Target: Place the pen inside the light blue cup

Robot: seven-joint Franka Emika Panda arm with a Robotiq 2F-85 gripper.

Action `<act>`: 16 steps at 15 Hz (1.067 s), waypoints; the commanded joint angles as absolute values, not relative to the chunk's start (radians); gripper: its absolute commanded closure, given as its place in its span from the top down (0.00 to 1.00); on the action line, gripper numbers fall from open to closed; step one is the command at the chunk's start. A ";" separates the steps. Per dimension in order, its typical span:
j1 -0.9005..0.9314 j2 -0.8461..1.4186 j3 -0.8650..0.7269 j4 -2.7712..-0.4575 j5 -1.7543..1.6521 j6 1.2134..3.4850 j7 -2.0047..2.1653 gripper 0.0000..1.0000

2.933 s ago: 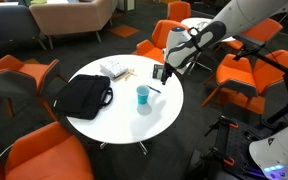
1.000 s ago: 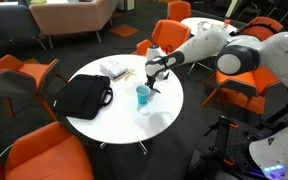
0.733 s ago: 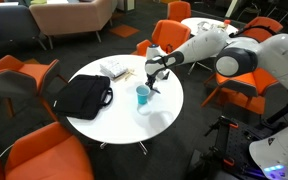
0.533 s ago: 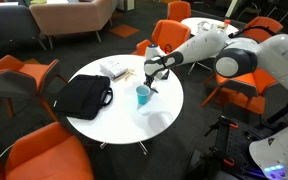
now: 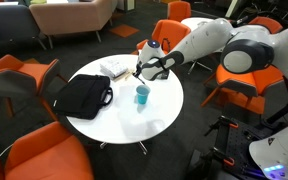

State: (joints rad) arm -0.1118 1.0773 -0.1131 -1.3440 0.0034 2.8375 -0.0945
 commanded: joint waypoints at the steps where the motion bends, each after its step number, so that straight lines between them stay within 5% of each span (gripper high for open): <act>1: 0.007 0.944 -0.242 -1.597 -0.046 3.034 0.039 0.01; 8: 0.448 0.801 -0.630 -2.051 0.027 3.419 0.143 0.01; 16: 0.746 0.735 -0.696 -2.211 0.314 3.469 -0.031 0.01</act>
State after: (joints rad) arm 0.6946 0.7484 -0.6607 -2.1924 0.2664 3.4688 0.0221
